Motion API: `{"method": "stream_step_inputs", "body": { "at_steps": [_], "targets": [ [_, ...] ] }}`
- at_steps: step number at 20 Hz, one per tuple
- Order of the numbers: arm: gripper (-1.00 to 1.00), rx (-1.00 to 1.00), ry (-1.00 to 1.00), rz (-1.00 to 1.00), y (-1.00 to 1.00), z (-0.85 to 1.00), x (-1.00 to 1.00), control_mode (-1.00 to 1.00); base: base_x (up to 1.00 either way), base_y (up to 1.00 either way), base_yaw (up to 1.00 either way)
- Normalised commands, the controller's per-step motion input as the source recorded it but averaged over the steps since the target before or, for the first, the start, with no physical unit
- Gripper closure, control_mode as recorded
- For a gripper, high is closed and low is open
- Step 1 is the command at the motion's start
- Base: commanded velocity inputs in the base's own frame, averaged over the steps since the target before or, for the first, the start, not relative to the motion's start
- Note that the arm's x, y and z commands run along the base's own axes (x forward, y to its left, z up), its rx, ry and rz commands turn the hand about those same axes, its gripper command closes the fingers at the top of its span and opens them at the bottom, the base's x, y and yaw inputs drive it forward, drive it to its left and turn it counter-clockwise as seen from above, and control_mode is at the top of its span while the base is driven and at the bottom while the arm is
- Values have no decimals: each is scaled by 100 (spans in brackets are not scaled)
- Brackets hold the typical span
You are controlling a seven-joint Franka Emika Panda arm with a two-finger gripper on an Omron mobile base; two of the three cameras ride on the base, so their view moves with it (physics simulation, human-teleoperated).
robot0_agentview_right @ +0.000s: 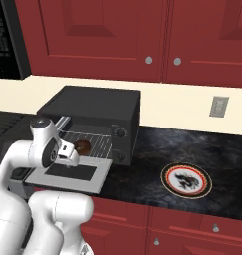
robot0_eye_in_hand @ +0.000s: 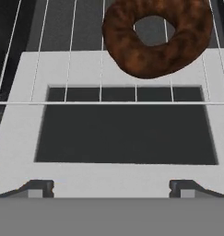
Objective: Pick up the bagel from the plate, place it on the toaster oven rack, close the door, and set the timer.
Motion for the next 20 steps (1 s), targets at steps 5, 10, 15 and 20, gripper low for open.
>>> {"method": "stream_step_inputs", "body": {
  "at_steps": [5,10,15,20],
  "targets": [
    [-100,0,0,-7,3,-13,47,-100,0,0,0],
    [-100,0,0,-7,2,-9,48,-100,0,0,0],
    [-100,0,0,-5,2,-5,44,-100,0,0,0],
    [-100,0,0,-5,7,-1,47,-100,0,0,0]
  ]
}}
